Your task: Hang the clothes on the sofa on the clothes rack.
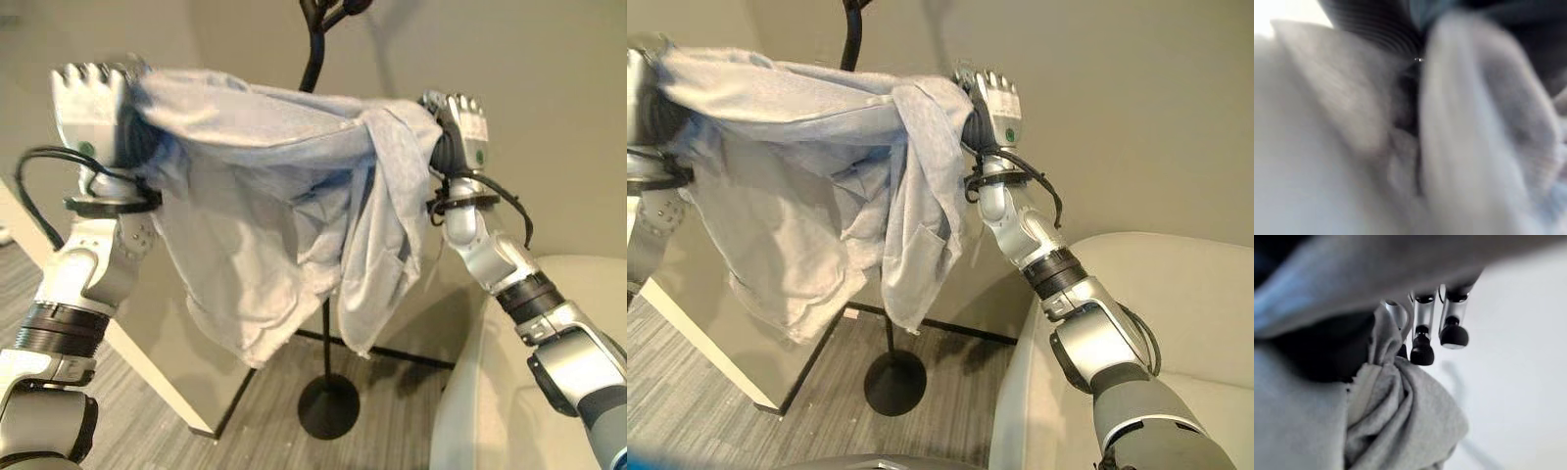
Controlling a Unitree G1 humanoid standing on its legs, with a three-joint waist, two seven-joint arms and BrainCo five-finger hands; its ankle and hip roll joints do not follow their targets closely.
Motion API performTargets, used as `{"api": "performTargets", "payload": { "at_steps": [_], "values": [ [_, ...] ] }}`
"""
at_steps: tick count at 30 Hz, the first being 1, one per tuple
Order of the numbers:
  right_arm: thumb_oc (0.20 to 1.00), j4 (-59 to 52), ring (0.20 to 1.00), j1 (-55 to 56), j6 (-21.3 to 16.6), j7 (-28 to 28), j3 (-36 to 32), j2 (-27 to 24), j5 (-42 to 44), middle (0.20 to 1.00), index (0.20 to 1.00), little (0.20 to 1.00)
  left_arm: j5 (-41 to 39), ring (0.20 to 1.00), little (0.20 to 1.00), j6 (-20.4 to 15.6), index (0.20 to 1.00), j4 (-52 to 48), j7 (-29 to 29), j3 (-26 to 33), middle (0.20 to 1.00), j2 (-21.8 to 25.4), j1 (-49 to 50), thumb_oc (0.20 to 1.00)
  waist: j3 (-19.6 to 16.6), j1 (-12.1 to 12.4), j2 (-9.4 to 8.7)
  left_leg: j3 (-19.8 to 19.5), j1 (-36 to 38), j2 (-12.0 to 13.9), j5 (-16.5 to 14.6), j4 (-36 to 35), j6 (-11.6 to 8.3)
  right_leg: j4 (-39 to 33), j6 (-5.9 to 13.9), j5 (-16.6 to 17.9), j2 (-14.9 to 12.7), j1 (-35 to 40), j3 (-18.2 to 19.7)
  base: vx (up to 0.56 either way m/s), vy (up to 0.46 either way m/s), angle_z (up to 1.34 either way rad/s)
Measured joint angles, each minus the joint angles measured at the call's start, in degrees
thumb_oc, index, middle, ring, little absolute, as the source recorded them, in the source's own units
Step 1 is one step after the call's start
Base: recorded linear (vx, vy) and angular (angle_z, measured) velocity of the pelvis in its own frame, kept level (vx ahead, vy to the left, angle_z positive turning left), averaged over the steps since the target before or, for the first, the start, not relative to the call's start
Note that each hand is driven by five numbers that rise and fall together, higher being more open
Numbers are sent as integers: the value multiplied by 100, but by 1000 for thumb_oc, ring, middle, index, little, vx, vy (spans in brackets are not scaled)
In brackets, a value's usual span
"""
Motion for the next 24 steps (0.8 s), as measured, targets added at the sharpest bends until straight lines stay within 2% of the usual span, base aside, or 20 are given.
{"api": "performTargets", "payload": {
  "at_steps": [2,3,5,11,16,21,24],
  "values": [
    [200,507,200,-247,-28,-8,99,-40,28,200,200,200,-188,200,200,-39,200,476,-48,-348,200,-77,-173,200,-4,29,2,-2,-57,-4,0,62,0,4,8,-5,-3,-32,-23,-26,-6,6],
    [200,778,200,-438,-2,-3,168,-37,114,200,200,200,-259,200,200,-74,200,891,-150,-824,200,-109,-495,200,-16,51,-15,-5,-105,-5,0,68,0,27,9,-5,-8,-81,-25,-48,-13,6],
    [200,1272,200,-763,-22,-67,359,-46,191,200,200,200,-429,200,200,-75,200,1342,-166,-1420,200,-140,-1018,200,-17,52,-21,-55,-161,-24,2,104,-2,37,14,-7,-23,-100,-80,-28,-6,10],
    [200,1928,200,-1344,44,-322,509,-58,503,200,200,200,-655,200,200,-103,200,2094,-170,-2247,200,-301,-2132,200,-11,41,-47,-109,-314,-54,6,153,-7,49,15,-6,-35,-201,-154,-6,0,4],
    [200,2413,200,-1524,41,-342,750,-63,682,200,200,200,-877,200,200,-136,200,2573,-215,-2499,200,-670,-2439,200,23,39,-139,-120,-422,-54,11,159,-14,49,14,-6,-31,-302,-172,-16,2,0],
    [200,2574,200,-1519,75,-439,933,-32,726,200,200,200,-1099,200,200,-127,200,2767,-221,-2587,200,-886,-2464,200,59,-13,-359,-116,-554,-56,54,143,-19,74,17,9,-35,-479,-153,-12,8,-1],
    [200,2595,200,-1296,94,-392,965,195,727,200,200,200,-1108,200,200,-111,200,3066,-338,-2588,200,-1093,-2321,200,67,-18,-390,-102,-545,-61,50,138,-15,92,16,11,-53,-490,-150,-9,12,-2]
  ]
}}
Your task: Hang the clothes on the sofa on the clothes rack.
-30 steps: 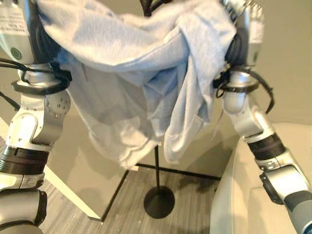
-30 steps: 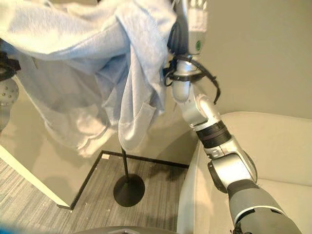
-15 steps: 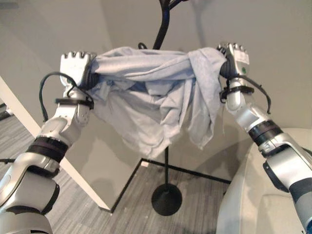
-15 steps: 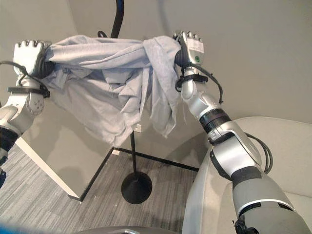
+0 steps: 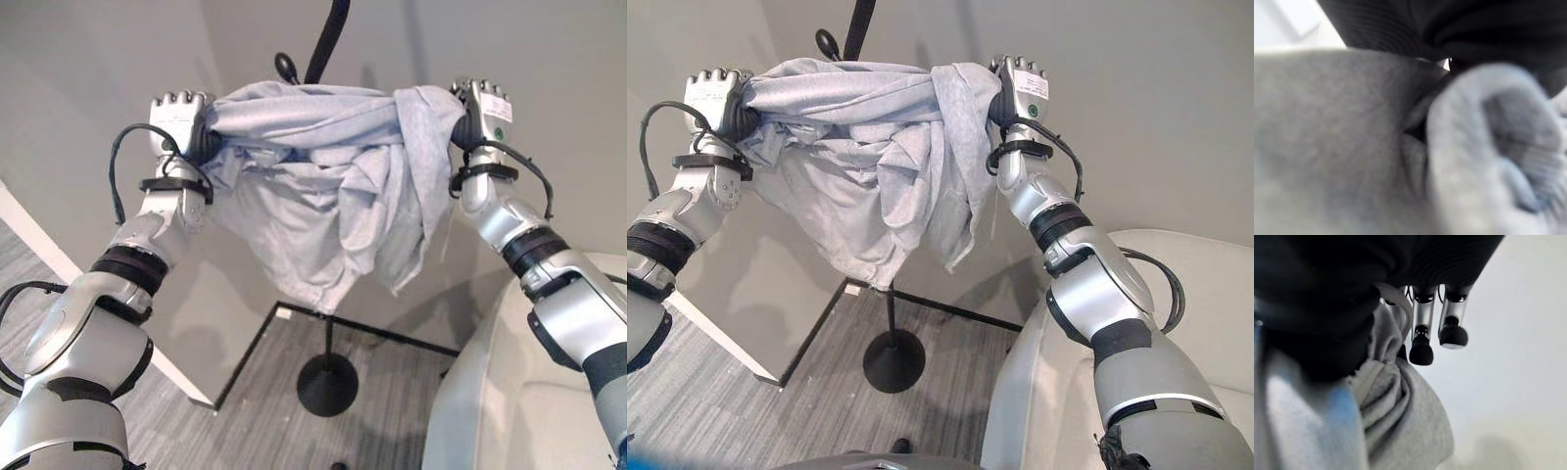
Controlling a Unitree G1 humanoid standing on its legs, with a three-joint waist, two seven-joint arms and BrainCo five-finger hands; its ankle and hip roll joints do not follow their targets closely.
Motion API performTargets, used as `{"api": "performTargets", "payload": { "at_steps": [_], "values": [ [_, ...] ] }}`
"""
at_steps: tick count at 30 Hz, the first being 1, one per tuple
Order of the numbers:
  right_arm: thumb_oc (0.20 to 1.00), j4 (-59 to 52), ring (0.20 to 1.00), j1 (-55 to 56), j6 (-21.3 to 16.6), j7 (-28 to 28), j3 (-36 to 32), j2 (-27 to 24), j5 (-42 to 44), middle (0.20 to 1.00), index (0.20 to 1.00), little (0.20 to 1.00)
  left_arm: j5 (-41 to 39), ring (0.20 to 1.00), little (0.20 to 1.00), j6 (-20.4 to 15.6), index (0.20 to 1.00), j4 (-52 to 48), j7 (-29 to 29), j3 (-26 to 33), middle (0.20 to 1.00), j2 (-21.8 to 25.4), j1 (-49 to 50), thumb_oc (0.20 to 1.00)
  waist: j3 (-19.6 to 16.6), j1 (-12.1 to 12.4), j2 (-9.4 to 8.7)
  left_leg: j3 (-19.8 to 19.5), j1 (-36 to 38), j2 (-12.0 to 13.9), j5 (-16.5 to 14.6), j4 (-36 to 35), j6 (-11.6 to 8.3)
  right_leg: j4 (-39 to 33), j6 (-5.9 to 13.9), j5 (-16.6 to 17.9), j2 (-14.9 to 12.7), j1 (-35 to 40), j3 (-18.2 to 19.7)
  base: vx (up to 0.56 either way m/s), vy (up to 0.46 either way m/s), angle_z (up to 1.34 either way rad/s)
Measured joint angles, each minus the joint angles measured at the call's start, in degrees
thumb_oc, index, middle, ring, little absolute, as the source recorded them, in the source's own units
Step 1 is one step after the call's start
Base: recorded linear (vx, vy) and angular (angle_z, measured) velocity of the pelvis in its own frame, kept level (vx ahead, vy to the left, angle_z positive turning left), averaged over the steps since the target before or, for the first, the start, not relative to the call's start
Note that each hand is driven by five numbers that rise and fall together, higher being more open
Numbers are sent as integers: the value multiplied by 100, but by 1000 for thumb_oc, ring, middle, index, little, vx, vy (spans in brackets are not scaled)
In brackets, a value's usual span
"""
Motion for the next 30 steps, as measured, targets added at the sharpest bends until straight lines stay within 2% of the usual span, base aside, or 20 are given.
{"api": "performTargets", "payload": {
  "at_steps": [2,4,7,8,10,14,16,19,20,21,22,30],
  "values": [
    [200,78,200,166,0,94,7,145,7,200,200,200,-7,200,200,3,200,185,-83,20,200,-177,131,200,21,11,-14,2,11,-3,5,-20,-2,27,-7,6,-5,-15,-2,-55,27,-1],
    [200,440,200,324,-12,187,-60,551,55,200,200,200,-205,200,200,-15,200,564,-175,348,200,-613,427,200,56,17,-23,34,13,-5,25,-7,-29,68,-7,6,-16,-48,26,-58,28,-8],
    [200,574,200,496,-4,352,-46,927,188,200,200,200,-455,200,200,23,200,864,-375,339,200,-1092,687,200,119,-3,-56,59,-5,1,4,-4,0,75,-8,4,-20,-88,67,-40,27,-5],
    [200,580,200,646,-7,359,-50,1126,270,200,200,200,-616,200,200,29,200,930,-399,402,200,-1465,930,200,176,5,-84,96,6,2,3,12,1,119,-8,4,-27,-100,106,-46,32,-9],
    [200,502,200,784,-19,424,-47,1287,275,200,200,200,-759,200,200,-13,200,1003,-516,402,200,-1781,1143,200,207,-19,-88,124,0,1,2,9,2,151,-9,4,-43,-148,159,-44,27,-8],
    [200,251,200,979,-1,531,-48,1573,412,200,200,200,-1574,200,200,-35,200,948,-582,783,200,-2574,1428,200,299,-87,-60,132,17,2,3,11,2,258,-9,5,-58,-187,190,-58,17,-3],
    [200,185,200,1019,-10,554,-52,1624,501,200,200,200,-1836,200,200,-107,200,776,-676,786,200,-2814,1582,200,333,-101,-41,130,11,3,3,13,2,259,-8,4,-58,-199,189,-52,16,0],
    [200,123,200,1031,-8,554,-65,1637,613,200,200,200,-2303,200,200,-154,200,469,-734,846,200,-2927,1771,200,378,-143,23,131,16,3,3,16,3,276,-8,4,-60,-191,190,-13,4,1],
    [225,85,225,1036,-7,562,-66,1638,687,225,225,225,-2548,213,213,-222,213,327,-789,844,213,-2975,1840,213,401,-150,55,128,17,4,3,16,3,276,-8,4,-59,-193,189,0,0,0],
    [470,52,470,1051,-6,568,-67,1637,723,470,470,470,-2690,420,420,-232,420,220,-802,856,420,-2981,1897,420,410,-153,69,129,23,4,3,18,3,276,-8,4,-59,-192,190,0,0,0],
    [1000,5,1000,1059,-3,574,-67,1633,747,1000,1000,1000,-2787,1000,1000,-272,1000,149,-840,853,1000,-2980,1949,1000,421,-152,85,130,24,4,3,21,2,276,-8,3,-59,-190,191,0,0,0],
    [1000,-58,1000,1075,118,597,-434,1479,1126,1000,1000,1000,-3482,1000,1000,-221,1000,398,-1051,1076,1000,-2947,2141,1000,443,-162,114,141,41,5,6,-2,5,252,-8,4,-60,-184,193,0,0,0]
  ]
}}
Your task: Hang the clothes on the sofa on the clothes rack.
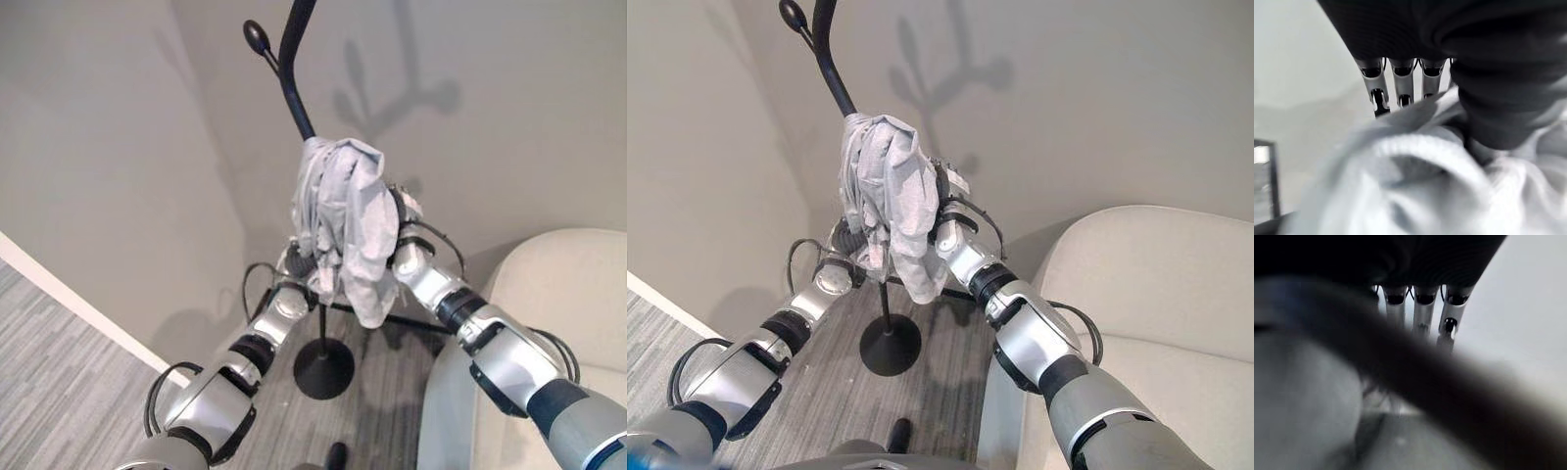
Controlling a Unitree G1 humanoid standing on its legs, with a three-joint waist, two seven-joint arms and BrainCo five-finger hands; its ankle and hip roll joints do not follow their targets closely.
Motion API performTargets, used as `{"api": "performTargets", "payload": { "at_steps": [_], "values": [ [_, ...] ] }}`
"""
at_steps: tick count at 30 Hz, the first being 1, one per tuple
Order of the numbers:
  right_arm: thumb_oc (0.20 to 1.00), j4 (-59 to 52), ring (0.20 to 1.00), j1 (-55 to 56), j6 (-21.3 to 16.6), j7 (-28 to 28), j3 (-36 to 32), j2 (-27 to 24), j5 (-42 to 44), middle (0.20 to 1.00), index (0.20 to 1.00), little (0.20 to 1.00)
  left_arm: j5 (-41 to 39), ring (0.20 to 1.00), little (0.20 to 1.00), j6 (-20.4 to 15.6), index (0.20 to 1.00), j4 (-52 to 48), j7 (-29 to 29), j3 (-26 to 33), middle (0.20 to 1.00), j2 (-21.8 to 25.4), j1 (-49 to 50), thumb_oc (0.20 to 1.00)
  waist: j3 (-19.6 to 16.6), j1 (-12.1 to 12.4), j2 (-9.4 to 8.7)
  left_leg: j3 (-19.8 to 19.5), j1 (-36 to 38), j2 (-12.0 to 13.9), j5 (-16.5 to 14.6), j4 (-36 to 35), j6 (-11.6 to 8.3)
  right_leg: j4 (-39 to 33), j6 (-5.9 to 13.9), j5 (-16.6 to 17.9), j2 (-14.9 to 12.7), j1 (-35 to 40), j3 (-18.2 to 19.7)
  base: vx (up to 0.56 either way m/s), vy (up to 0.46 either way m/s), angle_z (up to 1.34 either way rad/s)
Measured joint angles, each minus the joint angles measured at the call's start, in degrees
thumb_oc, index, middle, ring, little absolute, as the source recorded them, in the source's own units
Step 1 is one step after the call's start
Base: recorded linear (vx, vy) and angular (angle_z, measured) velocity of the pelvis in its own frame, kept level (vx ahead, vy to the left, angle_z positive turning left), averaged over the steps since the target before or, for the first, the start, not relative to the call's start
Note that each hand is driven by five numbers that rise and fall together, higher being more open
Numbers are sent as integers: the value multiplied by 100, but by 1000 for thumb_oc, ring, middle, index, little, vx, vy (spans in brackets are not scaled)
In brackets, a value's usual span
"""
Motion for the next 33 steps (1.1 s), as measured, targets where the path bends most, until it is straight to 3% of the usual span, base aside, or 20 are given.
{"api": "performTargets", "payload": {
  "at_steps": [7,12,19,22,26,27,29,30,31,32,33],
  "values": [
    [1000,-537,1000,256,158,4,-83,-487,13,1000,1000,1000,-116,1000,1000,78,1000,-252,-5,547,1000,327,356,1000,81,-144,100,70,167,4,78,-191,14,-27,1,0,-3,39,61,18,-6,-6],
    [1000,-1819,1000,921,255,7,-261,-1008,-23,1000,1000,1000,-113,1000,1000,160,1000,-927,59,1059,1000,669,912,1000,115,-209,91,186,286,17,99,-301,22,-124,5,3,2,89,171,25,-14,-13],
    [1000,-3699,1000,2292,421,162,-1028,-1850,-591,1000,1000,1000,-91,1000,1000,203,1000,-1788,89,1989,1000,960,2111,1000,179,-506,114,443,483,62,47,-334,-14,-291,57,31,18,213,397,25,-18,-16],
    [1000,-4395,1000,3404,423,249,-1902,-2209,-766,1000,1000,1000,-98,1000,1000,154,1000,-1697,36,2676,1000,989,2909,1000,191,-646,128,624,603,94,-43,-361,-1,-391,64,35,40,269,579,33,-28,-33],
    [1000,-4993,1000,4753,386,251,-2880,-2293,-950,1000,1000,1000,-55,1000,1000,147,1000,-755,-12,3000,1000,879,3028,1000,179,-871,161,753,708,143,-105,-364,-29,-466,77,50,74,327,684,35,-35,-21],
    [1000,-5191,1000,5639,339,179,-3603,-2098,-959,1000,1000,1000,-62,1000,1000,219,1000,-5,-20,3390,1000,770,3299,1000,154,-1137,207,828,738,154,-139,-365,-41,-518,76,58,85,330,779,31,-50,-49],
    [1000,-5123,1000,6599,300,65,-4197,-1914,-955,1000,1000,1000,-108,1000,1000,198,1000,574,-116,3656,1000,608,3589,1000,117,-1464,240,1001,781,263,-139,-366,-57,-664,62,151,175,326,924,61,-64,-46],
    [1000,-4871,1000,6965,160,-80,-4439,-1695,-880,1000,1000,1000,-188,1000,1000,146,1000,981,-186,3959,1000,470,3556,1000,70,-1510,298,1095,807,318,-169,-367,-89,-627,67,145,212,282,956,57,-66,-49],
    [1000,-3641,1000,6814,56,-371,-5189,-1193,-709,1000,1000,1000,-556,1000,1000,99,1000,1651,-199,4737,1000,284,3579,1000,-105,-1504,254,1224,929,374,-209,-366,-93,-678,66,141,270,322,1081,5,-57,-76],
    [1000,-2403,1000,6689,293,-658,-5556,-1116,85,1000,1000,1000,-1010,1000,1000,196,1000,1996,-247,4775,1000,131,3741,1000,-241,-1575,370,1372,933,423,-269,-368,-113,-845,10,219,300,325,1174,25,-95,-65],
    [1000,-1888,1000,6851,242,-750,-5592,-1116,468,1000,1000,1000,-1250,1000,1000,178,1000,2015,-336,4820,1000,16,3763,1000,-272,-1591,362,1383,945,453,-265,-368,-125,-849,10,219,346,333,1166,10,-86,-46]
  ]
}}
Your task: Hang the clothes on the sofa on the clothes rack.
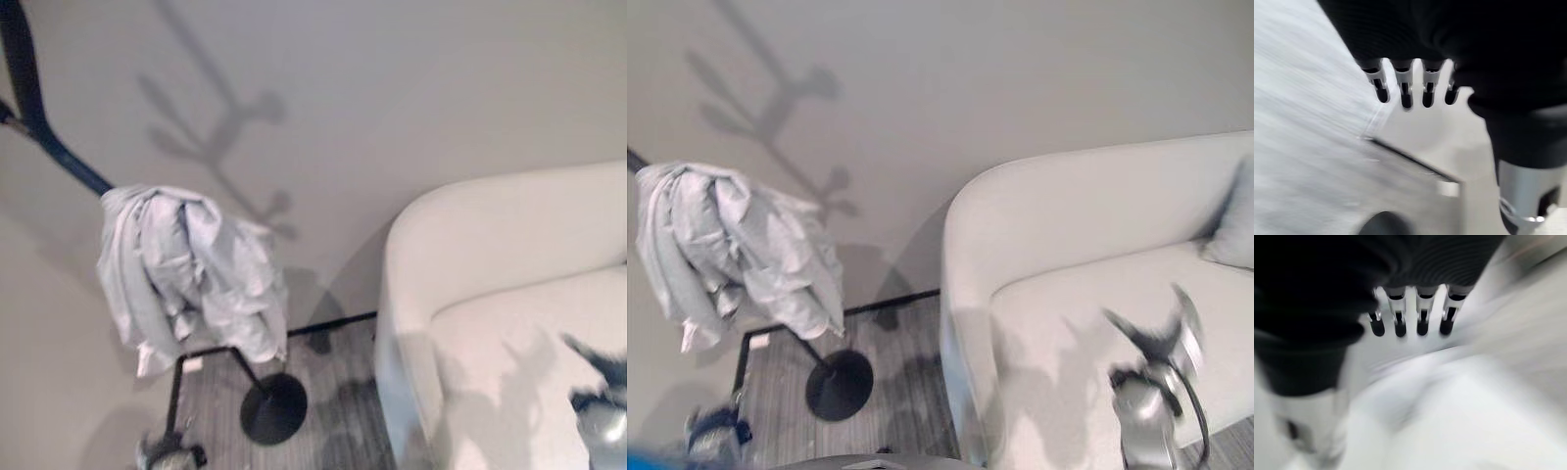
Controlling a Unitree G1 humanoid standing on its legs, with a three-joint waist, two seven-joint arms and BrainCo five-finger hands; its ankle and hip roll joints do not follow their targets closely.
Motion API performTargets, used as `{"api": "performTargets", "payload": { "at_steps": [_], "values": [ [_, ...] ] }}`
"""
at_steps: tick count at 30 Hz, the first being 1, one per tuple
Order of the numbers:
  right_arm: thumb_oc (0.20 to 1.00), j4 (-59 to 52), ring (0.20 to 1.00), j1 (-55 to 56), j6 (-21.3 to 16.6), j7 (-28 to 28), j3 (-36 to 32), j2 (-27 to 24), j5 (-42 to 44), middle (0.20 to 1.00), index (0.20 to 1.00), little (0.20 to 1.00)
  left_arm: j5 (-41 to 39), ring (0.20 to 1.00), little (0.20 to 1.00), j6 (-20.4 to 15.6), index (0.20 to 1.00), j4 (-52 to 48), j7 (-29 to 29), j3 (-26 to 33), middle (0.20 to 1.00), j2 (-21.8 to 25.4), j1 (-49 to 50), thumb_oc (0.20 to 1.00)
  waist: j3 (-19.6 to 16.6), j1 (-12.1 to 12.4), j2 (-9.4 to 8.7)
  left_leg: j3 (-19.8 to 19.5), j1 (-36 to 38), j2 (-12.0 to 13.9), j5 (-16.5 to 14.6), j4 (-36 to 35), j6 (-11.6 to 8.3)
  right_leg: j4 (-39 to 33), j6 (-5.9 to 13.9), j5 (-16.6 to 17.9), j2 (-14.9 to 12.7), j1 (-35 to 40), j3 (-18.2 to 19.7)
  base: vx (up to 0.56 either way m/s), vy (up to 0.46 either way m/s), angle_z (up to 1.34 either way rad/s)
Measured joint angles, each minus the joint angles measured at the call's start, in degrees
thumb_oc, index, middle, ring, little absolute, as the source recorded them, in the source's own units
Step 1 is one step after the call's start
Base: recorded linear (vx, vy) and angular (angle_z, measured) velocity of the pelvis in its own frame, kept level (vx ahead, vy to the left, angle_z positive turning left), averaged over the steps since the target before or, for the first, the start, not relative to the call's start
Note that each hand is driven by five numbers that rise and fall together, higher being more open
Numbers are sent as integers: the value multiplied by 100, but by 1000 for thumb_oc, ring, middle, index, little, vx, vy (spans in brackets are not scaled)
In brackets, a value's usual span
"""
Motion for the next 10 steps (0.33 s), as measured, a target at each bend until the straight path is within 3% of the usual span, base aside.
{"api": "performTargets", "payload": {
  "at_steps": [2,4,5,8,10],
  "values": [
    [1000,2689,1000,-586,-528,158,-291,195,1556,1000,1000,1000,-517,1000,1000,-38,1000,271,-190,74,1000,-68,-8,1000,-74,21,8,34,40,94,18,7,-58,-79,-34,22,100,37,39,35,-80,-10],
    [1000,4566,1000,-941,-514,527,-353,366,2873,1000,1000,1000,-746,1000,1000,3,1000,559,-356,-1,1000,-77,-98,1000,-155,98,54,34,44,164,25,3,-101,-140,-75,48,166,71,32,23,-79,-1],
    [1000,5284,1000,-954,-489,994,-305,534,3779,1000,1000,1000,-861,1000,1000,62,1000,615,-520,-269,1000,-121,-96,1000,-161,196,109,33,31,189,30,3,-120,-173,-97,63,193,73,20,18,-78,1],
    [1000,5684,1000,-908,-356,1757,-334,666,5097,1000,1000,1000,-880,1000,1000,83,1000,711,-815,-538,1000,-354,124,1000,-238,219,293,33,56,194,34,33,-123,-160,-101,62,198,94,12,-9,-71,1],
    [1000,5608,1000,-1012,-263,2024,-299,665,5659,1000,1000,1000,-884,1000,1000,166,1000,691,-1043,-736,1000,-568,257,1000,-230,223,285,47,75,212,16,31,-154,-140,-110,61,220,93,30,-27,-63,-5]
  ]
}}
